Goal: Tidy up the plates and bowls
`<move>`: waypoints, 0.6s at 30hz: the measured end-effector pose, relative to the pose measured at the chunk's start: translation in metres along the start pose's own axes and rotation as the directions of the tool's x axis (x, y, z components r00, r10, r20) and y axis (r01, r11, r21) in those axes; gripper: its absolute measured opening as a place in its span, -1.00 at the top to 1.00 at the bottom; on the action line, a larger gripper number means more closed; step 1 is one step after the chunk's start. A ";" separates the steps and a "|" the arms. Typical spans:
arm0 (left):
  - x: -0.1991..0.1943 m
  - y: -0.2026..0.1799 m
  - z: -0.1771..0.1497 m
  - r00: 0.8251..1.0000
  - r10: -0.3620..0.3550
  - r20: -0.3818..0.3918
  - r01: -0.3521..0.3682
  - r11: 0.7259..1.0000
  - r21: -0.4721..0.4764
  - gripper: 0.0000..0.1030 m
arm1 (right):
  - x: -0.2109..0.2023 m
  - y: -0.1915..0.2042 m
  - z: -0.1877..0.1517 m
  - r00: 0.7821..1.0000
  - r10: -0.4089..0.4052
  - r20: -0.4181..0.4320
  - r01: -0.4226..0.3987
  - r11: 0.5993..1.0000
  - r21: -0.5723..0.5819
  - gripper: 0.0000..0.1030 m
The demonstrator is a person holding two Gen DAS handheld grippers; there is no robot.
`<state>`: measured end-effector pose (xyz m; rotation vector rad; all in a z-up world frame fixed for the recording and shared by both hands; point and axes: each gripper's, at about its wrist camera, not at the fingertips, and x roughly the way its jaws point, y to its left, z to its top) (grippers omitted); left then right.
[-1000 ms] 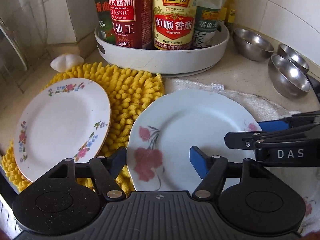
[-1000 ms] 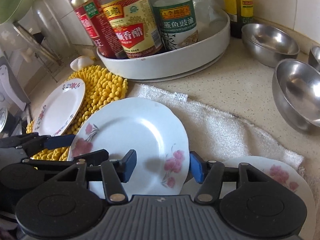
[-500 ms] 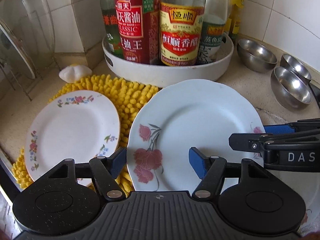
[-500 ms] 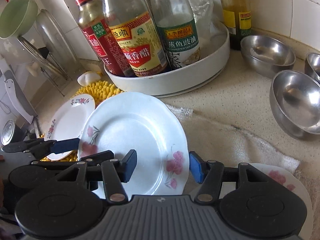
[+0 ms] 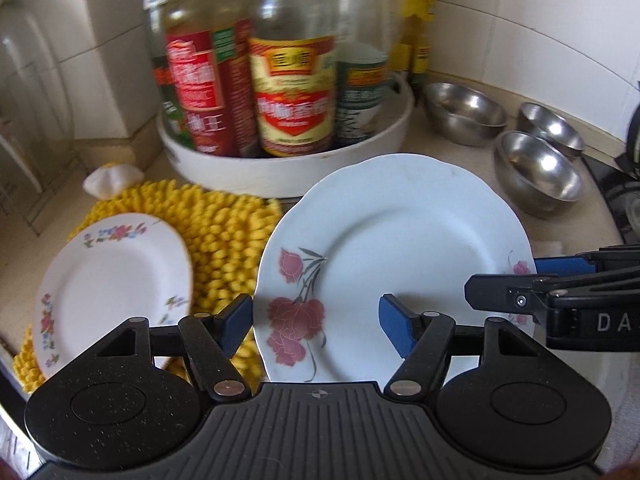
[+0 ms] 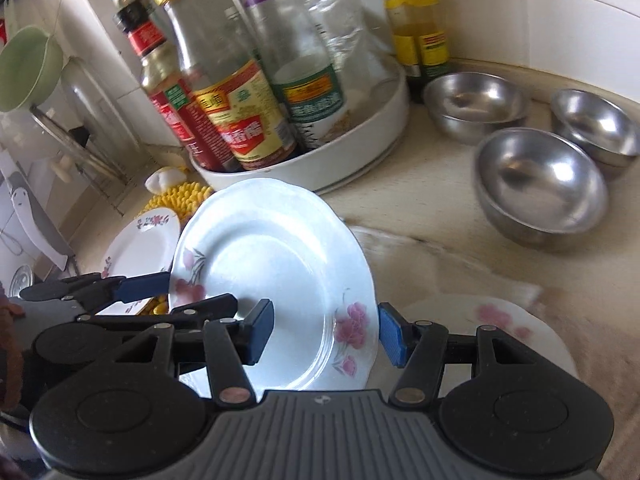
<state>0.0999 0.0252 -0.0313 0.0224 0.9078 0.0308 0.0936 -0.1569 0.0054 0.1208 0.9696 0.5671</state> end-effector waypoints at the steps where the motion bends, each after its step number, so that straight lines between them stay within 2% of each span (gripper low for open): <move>1: -0.001 -0.005 0.000 1.000 -0.009 0.002 0.009 1.000 0.012 -0.45 | -0.005 -0.004 -0.002 1.000 -0.007 0.004 0.007 1.000 0.009 -0.44; 9: 0.001 -0.051 -0.003 0.997 -0.082 -0.014 0.083 0.991 0.105 -0.46 | -0.034 -0.039 -0.027 0.998 -0.069 0.015 0.067 0.992 0.107 -0.44; 18: -0.009 -0.083 -0.005 0.993 -0.114 0.005 0.112 0.982 0.154 -0.46 | -0.064 -0.061 -0.044 0.995 -0.091 0.037 0.084 0.984 0.160 -0.44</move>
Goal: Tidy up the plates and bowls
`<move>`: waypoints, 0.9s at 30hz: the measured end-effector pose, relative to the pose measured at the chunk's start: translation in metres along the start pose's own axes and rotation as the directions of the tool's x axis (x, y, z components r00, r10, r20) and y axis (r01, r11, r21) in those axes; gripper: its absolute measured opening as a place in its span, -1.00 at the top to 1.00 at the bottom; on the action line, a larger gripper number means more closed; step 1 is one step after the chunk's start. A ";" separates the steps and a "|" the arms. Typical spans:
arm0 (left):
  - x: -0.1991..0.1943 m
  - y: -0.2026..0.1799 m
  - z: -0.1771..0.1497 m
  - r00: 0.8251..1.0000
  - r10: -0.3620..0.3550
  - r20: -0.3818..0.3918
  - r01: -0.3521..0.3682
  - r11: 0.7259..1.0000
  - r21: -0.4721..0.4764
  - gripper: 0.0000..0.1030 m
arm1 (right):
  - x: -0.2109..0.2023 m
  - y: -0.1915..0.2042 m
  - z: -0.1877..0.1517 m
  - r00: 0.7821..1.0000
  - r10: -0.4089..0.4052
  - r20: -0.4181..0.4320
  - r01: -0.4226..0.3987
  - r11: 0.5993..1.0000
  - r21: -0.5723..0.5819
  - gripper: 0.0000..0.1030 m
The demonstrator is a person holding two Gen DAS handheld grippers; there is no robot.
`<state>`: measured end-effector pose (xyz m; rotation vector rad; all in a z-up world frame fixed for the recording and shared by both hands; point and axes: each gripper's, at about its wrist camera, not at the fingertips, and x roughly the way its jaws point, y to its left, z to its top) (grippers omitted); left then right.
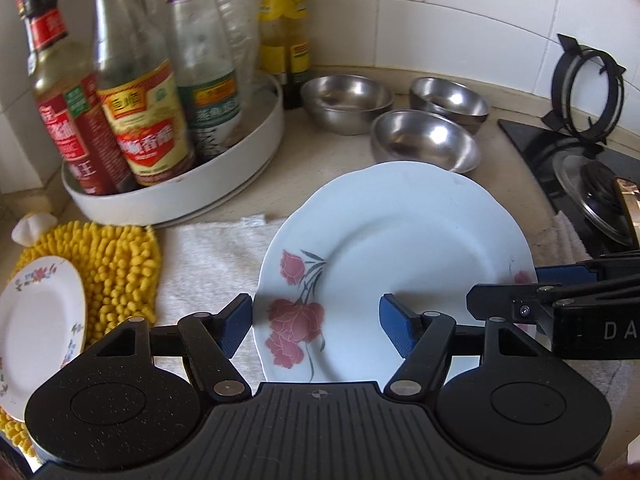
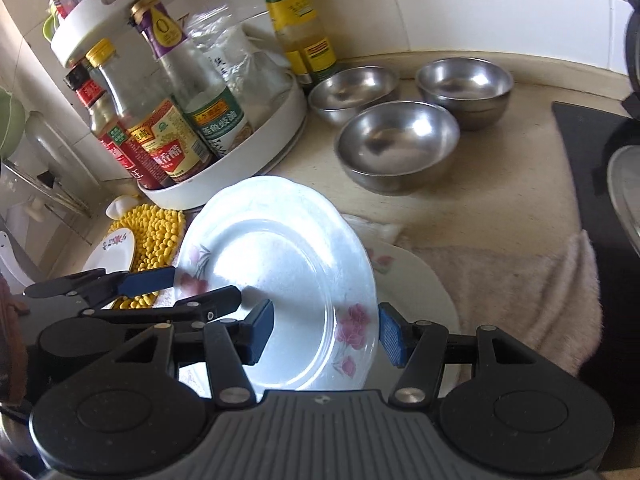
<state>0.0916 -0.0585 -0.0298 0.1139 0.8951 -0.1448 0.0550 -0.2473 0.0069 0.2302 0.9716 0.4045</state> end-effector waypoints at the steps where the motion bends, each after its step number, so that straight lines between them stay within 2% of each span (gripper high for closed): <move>1: 0.000 -0.003 0.000 1.000 -0.004 -0.002 0.004 1.000 0.005 -0.46 | -0.002 -0.002 -0.001 1.000 -0.002 0.000 0.002 1.000 0.007 -0.44; 9: 0.002 -0.025 -0.005 1.000 -0.016 -0.020 0.017 0.999 0.041 -0.44 | -0.016 -0.017 -0.015 1.000 -0.006 0.000 0.006 0.999 0.044 -0.44; 10: 0.001 -0.028 -0.006 0.998 -0.053 -0.016 0.054 0.997 0.047 -0.13 | -0.019 -0.017 -0.015 1.000 0.029 0.010 -0.030 0.999 0.044 -0.26; 11: 0.000 -0.032 -0.005 0.991 -0.134 -0.030 0.135 0.990 0.036 0.21 | -0.023 -0.016 -0.015 0.999 0.045 0.022 -0.046 0.998 0.044 -0.15; 12: 0.001 -0.038 -0.004 0.986 -0.160 -0.052 0.162 0.986 0.032 0.53 | -0.024 -0.014 -0.013 0.999 0.036 0.011 -0.036 0.999 0.032 -0.07; 14: -0.001 -0.046 -0.001 0.997 -0.077 -0.007 0.078 0.993 0.090 -0.05 | -0.022 -0.019 -0.012 1.000 0.007 0.019 -0.007 0.999 0.035 -0.07; 15: -0.001 -0.042 0.001 0.998 -0.066 0.002 0.066 0.996 0.067 -0.39 | -0.023 -0.023 -0.012 0.999 -0.028 0.029 0.026 0.999 0.047 -0.08; 17: -0.005 -0.024 0.005 0.992 -0.128 0.022 0.128 0.992 -0.003 -0.24 | -0.027 -0.034 -0.013 0.997 -0.044 0.056 0.040 0.997 0.066 -0.07; 18: -0.008 -0.016 0.007 0.991 -0.129 0.032 0.130 0.991 -0.024 -0.28 | -0.028 -0.039 -0.013 0.996 -0.067 0.058 0.062 0.995 0.075 -0.07; 21: -0.017 0.005 0.004 0.997 -0.044 0.067 0.047 0.998 -0.044 -0.32 | -0.031 -0.047 -0.014 0.996 -0.064 0.065 0.058 0.994 0.097 -0.09; 24: -0.011 0.030 -0.005 1.000 0.000 0.015 0.001 0.996 -0.086 -0.39 | -0.030 -0.045 -0.016 0.997 -0.033 0.074 0.026 0.995 0.095 -0.09; 27: 0.007 0.043 -0.013 0.998 -0.006 -0.065 -0.003 0.991 -0.131 -0.20 | -0.021 -0.036 -0.017 0.998 -0.011 0.060 0.006 0.997 0.071 -0.09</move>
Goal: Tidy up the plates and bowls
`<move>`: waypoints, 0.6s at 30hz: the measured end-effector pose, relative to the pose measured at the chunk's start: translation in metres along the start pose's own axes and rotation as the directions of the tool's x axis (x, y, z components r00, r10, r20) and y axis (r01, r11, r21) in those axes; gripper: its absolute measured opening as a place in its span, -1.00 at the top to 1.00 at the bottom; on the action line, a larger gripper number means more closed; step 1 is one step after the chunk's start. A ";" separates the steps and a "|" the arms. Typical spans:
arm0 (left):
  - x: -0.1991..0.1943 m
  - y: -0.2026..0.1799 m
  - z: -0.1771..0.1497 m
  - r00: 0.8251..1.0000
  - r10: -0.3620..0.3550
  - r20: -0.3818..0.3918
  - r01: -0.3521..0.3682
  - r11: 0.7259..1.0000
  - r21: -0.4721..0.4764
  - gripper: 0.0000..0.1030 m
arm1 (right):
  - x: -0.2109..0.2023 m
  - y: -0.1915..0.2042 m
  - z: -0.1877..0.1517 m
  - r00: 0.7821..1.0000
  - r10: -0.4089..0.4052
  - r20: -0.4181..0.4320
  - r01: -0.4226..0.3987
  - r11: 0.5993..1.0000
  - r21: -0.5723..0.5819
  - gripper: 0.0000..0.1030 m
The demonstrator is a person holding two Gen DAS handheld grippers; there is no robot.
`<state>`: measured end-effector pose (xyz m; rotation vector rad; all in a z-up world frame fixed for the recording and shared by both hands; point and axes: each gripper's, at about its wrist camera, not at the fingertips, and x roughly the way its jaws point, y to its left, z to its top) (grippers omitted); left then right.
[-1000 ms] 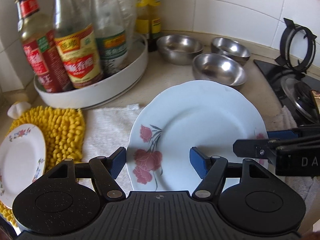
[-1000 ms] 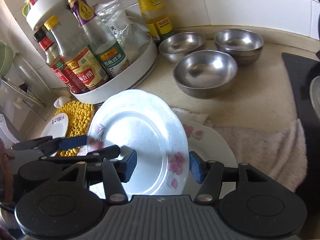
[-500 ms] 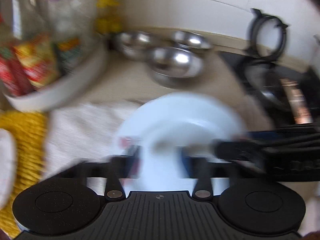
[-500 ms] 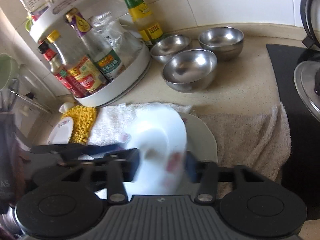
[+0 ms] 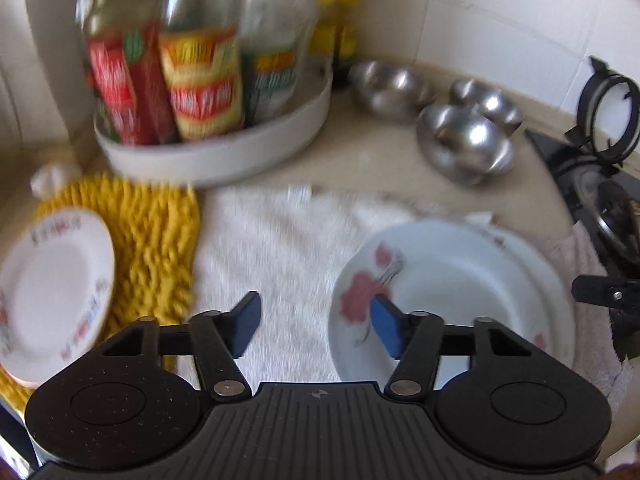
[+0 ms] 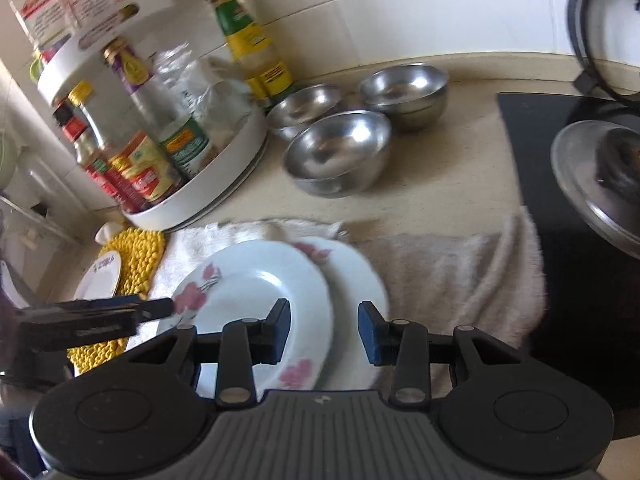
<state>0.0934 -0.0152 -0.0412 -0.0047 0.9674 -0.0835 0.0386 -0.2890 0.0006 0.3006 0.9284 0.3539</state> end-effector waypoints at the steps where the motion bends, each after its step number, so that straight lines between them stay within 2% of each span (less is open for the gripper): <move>1: 0.004 0.000 -0.001 1.000 -0.004 -0.016 0.004 1.000 -0.012 -0.16 | 0.003 0.001 0.000 1.000 0.001 -0.009 -0.001 1.000 -0.003 -0.09; 6: 0.008 -0.020 -0.011 0.996 -0.079 -0.030 0.080 0.996 0.027 -0.18 | 0.009 0.004 -0.002 0.999 -0.022 -0.027 0.022 1.000 -0.001 -0.09; 7: 0.009 -0.025 -0.011 0.996 -0.079 -0.030 0.080 0.996 0.041 -0.29 | 0.008 0.002 -0.003 0.999 -0.030 -0.029 0.030 1.000 0.000 -0.09; 18: 0.013 -0.066 -0.019 0.998 -0.067 -0.013 0.068 0.974 0.218 -0.34 | 0.004 -0.013 -0.011 0.998 -0.060 -0.033 0.061 0.997 0.047 -0.10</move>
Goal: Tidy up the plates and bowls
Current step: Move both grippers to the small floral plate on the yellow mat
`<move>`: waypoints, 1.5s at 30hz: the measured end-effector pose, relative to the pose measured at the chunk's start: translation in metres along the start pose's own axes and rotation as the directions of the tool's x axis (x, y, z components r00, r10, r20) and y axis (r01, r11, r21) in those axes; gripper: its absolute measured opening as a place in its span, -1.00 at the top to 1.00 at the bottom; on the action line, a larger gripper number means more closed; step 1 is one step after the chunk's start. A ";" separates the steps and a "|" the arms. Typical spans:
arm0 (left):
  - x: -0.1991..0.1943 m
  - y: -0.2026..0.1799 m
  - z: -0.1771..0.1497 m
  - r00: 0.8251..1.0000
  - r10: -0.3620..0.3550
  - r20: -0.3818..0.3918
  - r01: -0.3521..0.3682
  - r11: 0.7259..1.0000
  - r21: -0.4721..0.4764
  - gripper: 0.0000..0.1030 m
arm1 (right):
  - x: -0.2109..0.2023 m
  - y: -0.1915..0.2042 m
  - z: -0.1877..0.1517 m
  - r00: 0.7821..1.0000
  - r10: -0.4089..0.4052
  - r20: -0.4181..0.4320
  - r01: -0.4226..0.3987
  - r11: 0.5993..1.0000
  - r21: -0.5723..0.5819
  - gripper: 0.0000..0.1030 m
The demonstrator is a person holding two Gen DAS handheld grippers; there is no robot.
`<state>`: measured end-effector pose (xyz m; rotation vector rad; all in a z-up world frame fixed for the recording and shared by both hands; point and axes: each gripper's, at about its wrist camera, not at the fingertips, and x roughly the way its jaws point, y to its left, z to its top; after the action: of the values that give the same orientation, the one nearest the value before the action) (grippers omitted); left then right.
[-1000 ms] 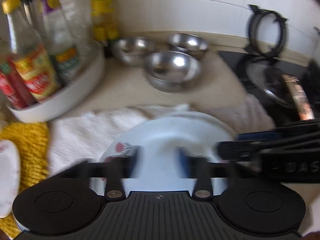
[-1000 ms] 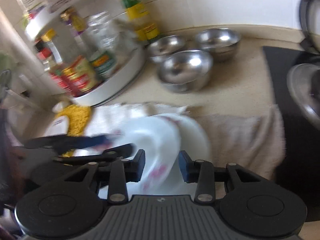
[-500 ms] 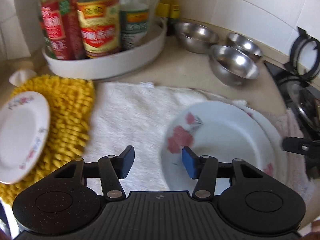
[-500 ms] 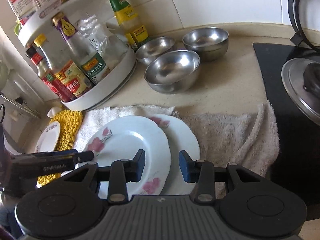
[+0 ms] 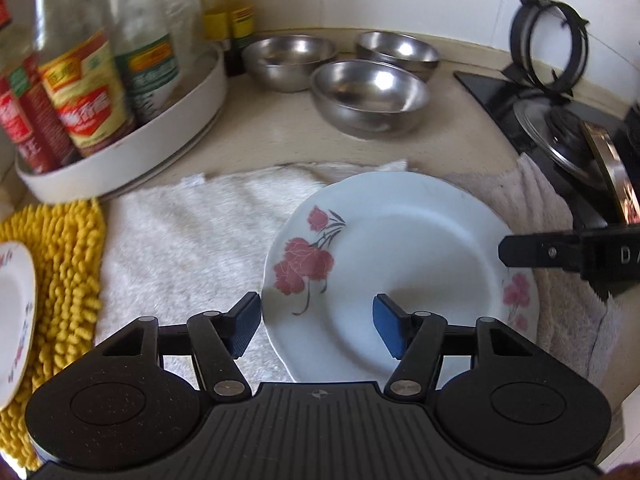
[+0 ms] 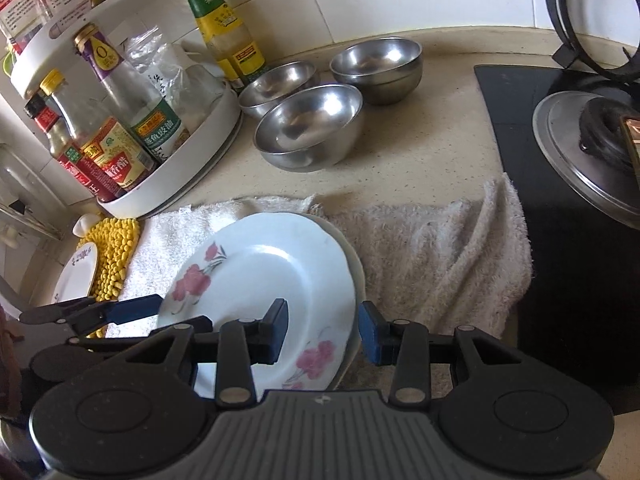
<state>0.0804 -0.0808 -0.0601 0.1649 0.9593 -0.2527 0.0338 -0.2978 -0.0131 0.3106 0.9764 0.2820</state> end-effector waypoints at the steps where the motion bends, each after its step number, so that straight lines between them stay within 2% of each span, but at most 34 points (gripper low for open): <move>1: 0.001 -0.001 0.000 1.000 0.002 0.000 -0.002 1.000 0.000 -0.34 | -0.001 -0.001 0.000 1.000 0.000 0.004 0.000 1.000 -0.001 -0.10; 10: -0.010 0.012 0.002 0.998 0.062 0.019 -0.061 0.997 -0.055 -0.39 | -0.007 -0.006 0.003 1.000 -0.001 0.015 0.001 1.000 -0.017 -0.13; 14: -0.020 0.011 0.003 0.995 0.095 0.041 -0.093 0.993 -0.067 -0.51 | -0.006 0.004 0.007 1.000 -0.011 0.008 0.012 0.996 -0.086 -0.21; 19: -0.035 0.021 0.000 0.988 0.146 0.047 -0.140 0.982 -0.125 -0.61 | -0.003 0.026 0.015 0.999 0.053 -0.002 -0.053 0.982 -0.180 -0.36; 25: -0.063 0.061 -0.023 0.964 0.261 0.040 -0.245 0.940 -0.238 -0.67 | 0.014 0.074 0.018 0.988 0.142 -0.060 -0.154 0.942 -0.298 -0.36; 31: -0.087 0.127 -0.049 0.923 0.384 -0.001 -0.361 0.866 -0.347 -0.68 | 0.031 0.138 0.011 0.971 0.208 -0.116 -0.237 0.885 -0.400 -0.39; 34: -0.098 0.160 -0.060 0.906 0.423 -0.022 -0.397 0.830 -0.391 -0.68 | 0.044 0.172 0.009 0.961 0.233 -0.147 -0.274 0.858 -0.434 -0.39; 37: -0.106 0.188 -0.067 0.896 0.444 -0.025 -0.414 0.812 -0.411 -0.68 | 0.060 0.204 0.010 0.954 0.247 -0.169 -0.298 0.839 -0.455 -0.39; 40: -0.106 0.216 -0.073 0.894 0.446 -0.048 -0.421 0.798 -0.431 -0.68 | 0.079 0.233 0.013 0.946 0.259 -0.193 -0.320 0.828 -0.460 -0.39; 43: -0.102 0.244 -0.080 0.912 0.404 -0.067 -0.385 0.793 -0.472 -0.66 | 0.102 0.258 0.019 0.947 0.244 -0.211 -0.317 0.824 -0.469 -0.39; 45: -0.094 0.258 -0.082 0.922 0.380 -0.074 -0.368 0.799 -0.476 -0.65 | 0.121 0.271 0.024 0.945 0.224 -0.238 -0.313 0.833 -0.457 -0.39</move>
<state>0.0376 0.2002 -0.0216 -0.1112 0.9159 0.3563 0.0929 -0.0072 0.0108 -0.0488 0.9970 0.8153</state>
